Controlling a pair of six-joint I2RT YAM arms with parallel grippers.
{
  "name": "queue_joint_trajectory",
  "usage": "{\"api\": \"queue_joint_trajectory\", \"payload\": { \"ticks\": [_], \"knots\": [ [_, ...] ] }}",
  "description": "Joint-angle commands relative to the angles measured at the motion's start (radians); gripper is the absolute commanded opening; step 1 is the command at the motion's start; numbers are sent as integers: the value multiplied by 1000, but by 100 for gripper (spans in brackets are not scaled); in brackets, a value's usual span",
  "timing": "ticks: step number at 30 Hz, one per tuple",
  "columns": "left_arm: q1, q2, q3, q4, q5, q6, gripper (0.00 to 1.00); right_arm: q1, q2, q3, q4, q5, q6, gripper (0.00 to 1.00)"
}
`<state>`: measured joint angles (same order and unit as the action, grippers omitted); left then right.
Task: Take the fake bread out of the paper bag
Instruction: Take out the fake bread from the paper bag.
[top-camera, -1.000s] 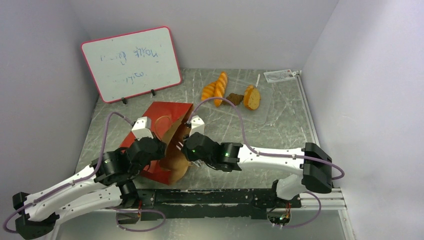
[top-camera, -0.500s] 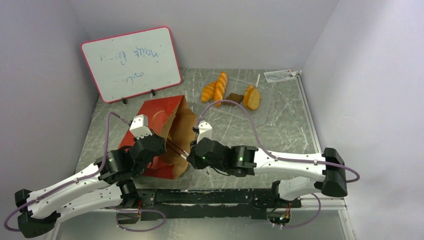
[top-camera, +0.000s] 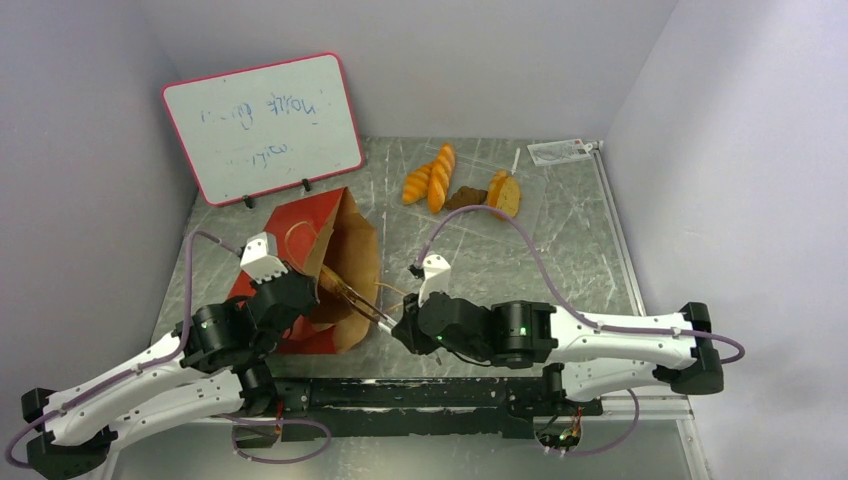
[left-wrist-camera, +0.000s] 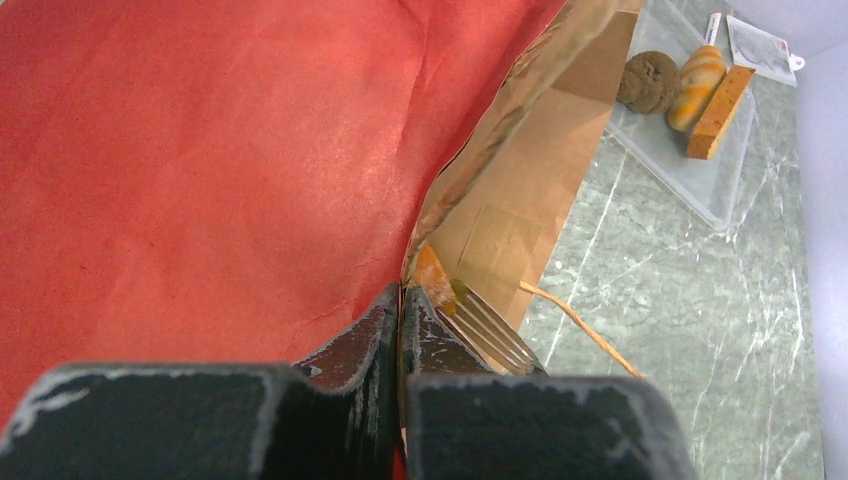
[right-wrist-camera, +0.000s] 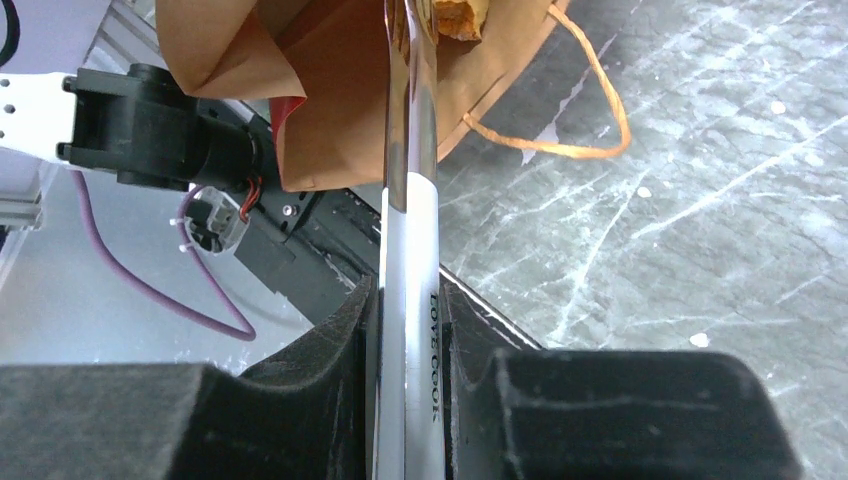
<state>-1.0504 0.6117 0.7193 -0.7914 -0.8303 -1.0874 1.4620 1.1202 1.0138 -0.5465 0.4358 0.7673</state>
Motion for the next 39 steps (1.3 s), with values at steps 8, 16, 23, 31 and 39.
{"api": "queue_joint_trajectory", "payload": {
  "ticks": [8,16,23,31,39],
  "knots": [
    [-2,-6,61,-142,-131,-156,7,74,-84,79,-110,104,65,0],
    [-2,-20,71,-176,-157,-193,7,151,-86,134,-132,172,79,0],
    [-2,-8,86,-217,-138,-216,7,178,-72,189,-156,233,76,0],
    [-2,-27,72,-218,-116,-213,7,181,-73,271,-222,337,73,0],
    [-2,-40,69,-227,-90,-200,7,182,-42,403,-330,529,55,0]
  ]
}}
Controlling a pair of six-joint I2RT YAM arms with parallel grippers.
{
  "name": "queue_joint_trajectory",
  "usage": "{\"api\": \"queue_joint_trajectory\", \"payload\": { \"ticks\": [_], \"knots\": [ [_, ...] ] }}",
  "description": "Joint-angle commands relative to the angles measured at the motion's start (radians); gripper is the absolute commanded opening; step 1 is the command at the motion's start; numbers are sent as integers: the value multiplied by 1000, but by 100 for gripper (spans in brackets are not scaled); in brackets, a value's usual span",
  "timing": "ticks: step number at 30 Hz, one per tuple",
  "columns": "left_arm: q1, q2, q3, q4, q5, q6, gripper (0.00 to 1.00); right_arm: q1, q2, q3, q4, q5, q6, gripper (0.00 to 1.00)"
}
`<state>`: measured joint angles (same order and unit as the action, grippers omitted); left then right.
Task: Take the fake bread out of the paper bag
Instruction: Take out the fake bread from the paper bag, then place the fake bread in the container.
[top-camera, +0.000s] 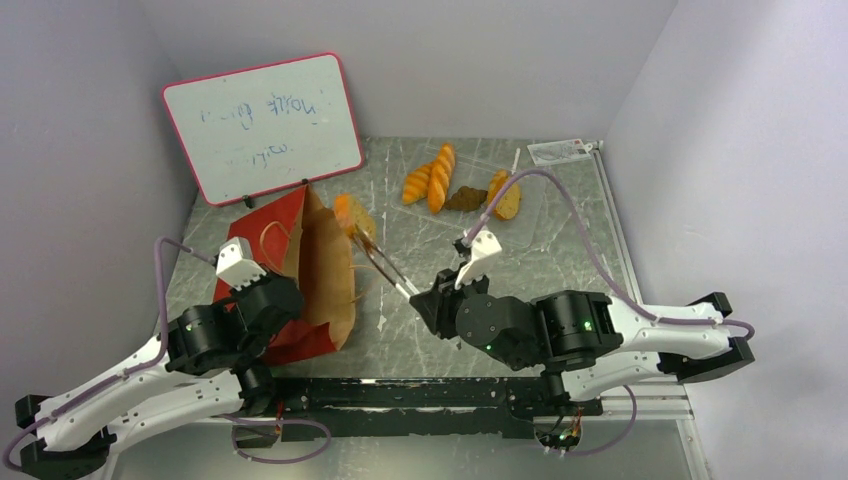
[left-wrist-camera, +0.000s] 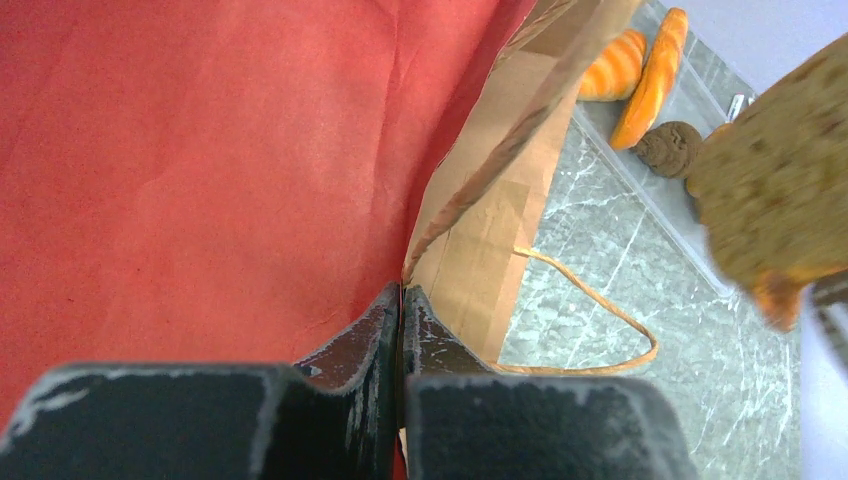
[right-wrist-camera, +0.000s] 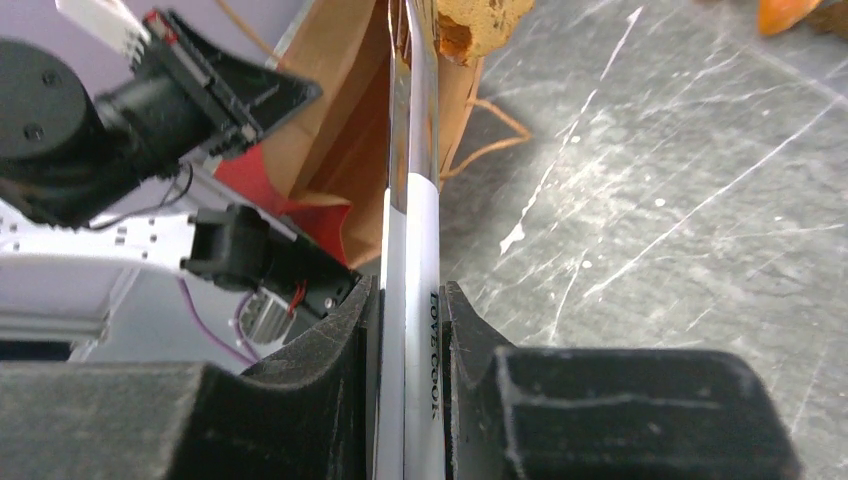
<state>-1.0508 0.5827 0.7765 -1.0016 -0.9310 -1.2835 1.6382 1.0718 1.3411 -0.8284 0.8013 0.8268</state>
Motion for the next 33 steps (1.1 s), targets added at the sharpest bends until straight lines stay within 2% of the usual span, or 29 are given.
{"api": "queue_joint_trajectory", "payload": {
  "ticks": [1,7,12,20,25,33],
  "knots": [
    [-2,-11,14,-22,15,-1,7,5,11,90,-67,191,-3,0],
    [-2,-25,22,-24,52,37,7,-14,25,147,-195,341,54,0],
    [-2,-46,31,-19,70,68,7,-113,24,138,-247,366,75,0],
    [-2,-72,41,19,127,139,7,-489,12,-1,-3,170,-178,0],
    [-2,-75,47,55,156,186,7,-697,53,-52,89,58,-249,0],
    [-2,-81,66,94,196,247,7,-906,81,-150,202,-71,-284,0]
  ]
}}
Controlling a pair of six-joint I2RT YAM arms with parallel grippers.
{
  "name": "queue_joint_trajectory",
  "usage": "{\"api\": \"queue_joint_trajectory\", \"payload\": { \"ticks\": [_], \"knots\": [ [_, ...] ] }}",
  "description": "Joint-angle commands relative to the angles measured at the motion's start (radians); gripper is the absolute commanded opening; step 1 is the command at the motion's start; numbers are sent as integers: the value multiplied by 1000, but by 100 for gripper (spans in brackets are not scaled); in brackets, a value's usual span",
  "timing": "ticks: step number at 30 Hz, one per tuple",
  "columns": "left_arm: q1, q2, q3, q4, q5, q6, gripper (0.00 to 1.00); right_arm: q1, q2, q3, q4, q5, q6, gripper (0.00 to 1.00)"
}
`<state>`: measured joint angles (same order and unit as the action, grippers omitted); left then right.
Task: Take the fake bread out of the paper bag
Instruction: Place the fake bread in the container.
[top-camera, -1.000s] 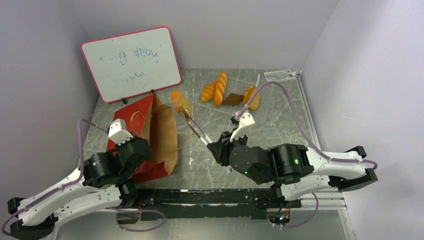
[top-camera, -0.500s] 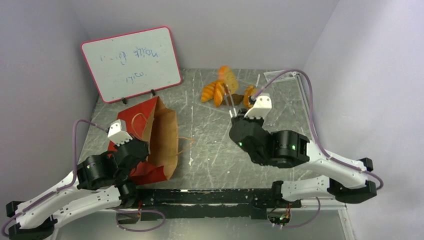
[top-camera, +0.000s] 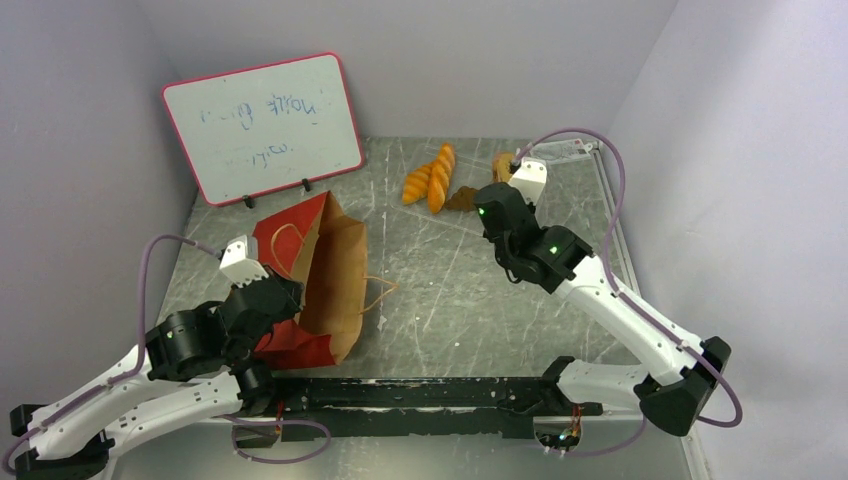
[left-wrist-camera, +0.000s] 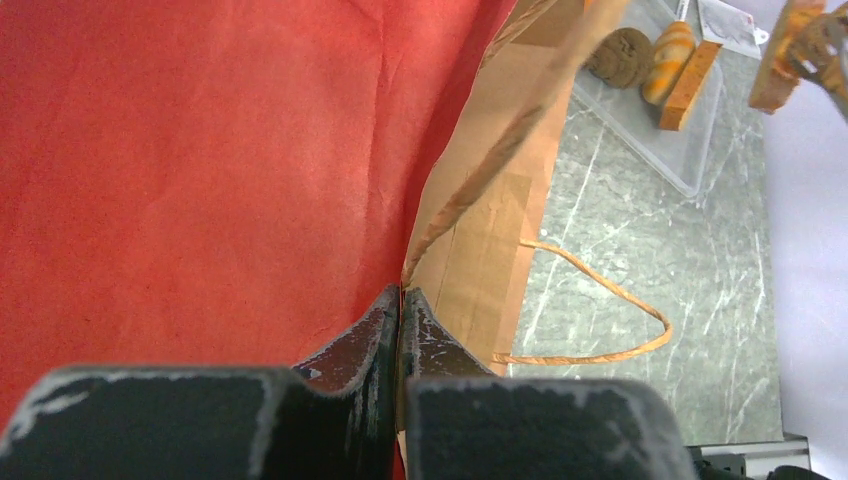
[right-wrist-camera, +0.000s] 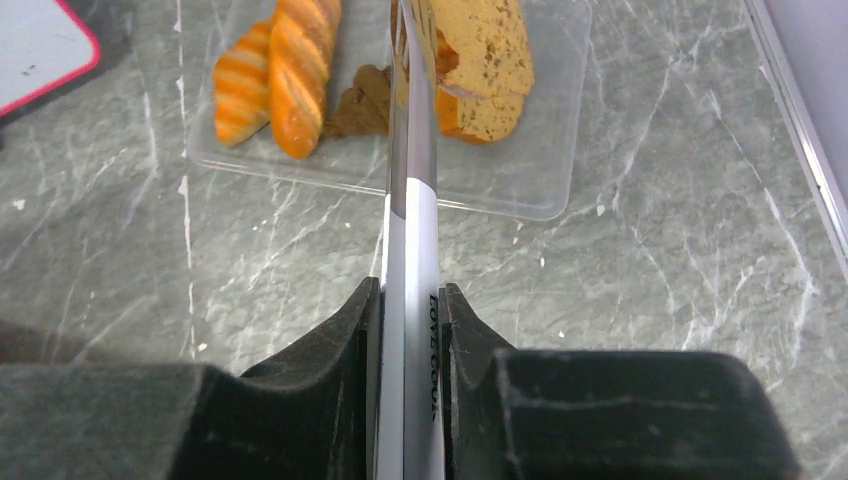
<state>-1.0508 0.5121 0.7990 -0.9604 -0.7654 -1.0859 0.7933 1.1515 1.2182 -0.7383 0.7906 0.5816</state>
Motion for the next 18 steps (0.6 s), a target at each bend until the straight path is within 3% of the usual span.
{"api": "queue_joint_trajectory", "payload": {
  "ticks": [1,18],
  "knots": [
    [-2,-12,44,54,33,55,7,-77,3,-34,120,-68,-38,0],
    [-2,-29,50,62,44,87,7,-273,51,-153,240,-210,-23,0]
  ]
}}
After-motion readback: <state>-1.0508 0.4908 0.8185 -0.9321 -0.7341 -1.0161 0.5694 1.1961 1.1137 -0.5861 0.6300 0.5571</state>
